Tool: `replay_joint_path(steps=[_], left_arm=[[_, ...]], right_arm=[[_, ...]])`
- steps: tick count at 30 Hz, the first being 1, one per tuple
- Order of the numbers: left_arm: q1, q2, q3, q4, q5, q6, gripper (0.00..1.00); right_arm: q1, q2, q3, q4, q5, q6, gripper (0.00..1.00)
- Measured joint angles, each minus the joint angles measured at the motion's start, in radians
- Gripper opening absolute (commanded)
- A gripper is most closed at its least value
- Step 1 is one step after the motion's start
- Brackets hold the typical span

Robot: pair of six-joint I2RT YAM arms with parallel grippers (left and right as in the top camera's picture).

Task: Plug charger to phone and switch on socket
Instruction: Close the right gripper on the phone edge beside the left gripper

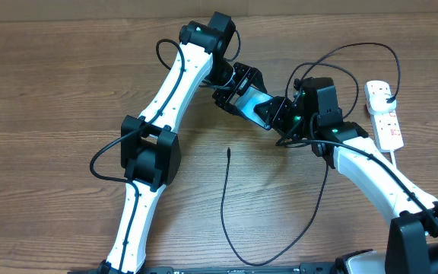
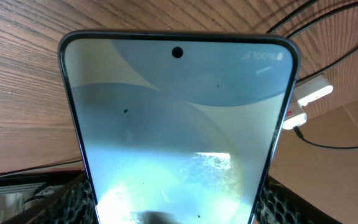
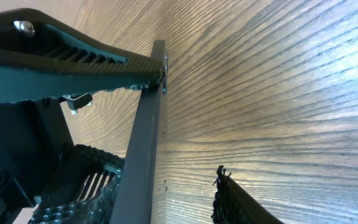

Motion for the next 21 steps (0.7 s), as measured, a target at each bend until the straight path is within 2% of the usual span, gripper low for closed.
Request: replay_joint_path(steps=[5, 7, 9, 16, 21], left_arm=[[0.0, 0.0, 0.0, 0.0, 0.003, 0.0, 0.04], [0.0, 0.0, 0.0, 0.001, 0.003, 0.0, 0.04], [0.0, 0.0, 0.0, 0.006, 0.003, 0.0, 0.04], [-0.006, 0.0, 0.0, 0.022, 0.0, -0.003, 0.04], [-0.006, 0.0, 0.0, 0.025, -0.001, -0.004, 0.04]], right_arm=[[0.0, 0.0, 0.0, 0.002, 0.019, -0.007, 0.41], [0.0, 0.0, 0.0, 0.008, 0.024, -0.009, 0.29], [0.0, 0.0, 0.0, 0.021, 0.026, -0.015, 0.22], [0.0, 0.0, 0.0, 0.032, 0.028, -0.011, 0.19], [0.0, 0.0, 0.0, 0.032, 0.027, -0.011, 0.13]])
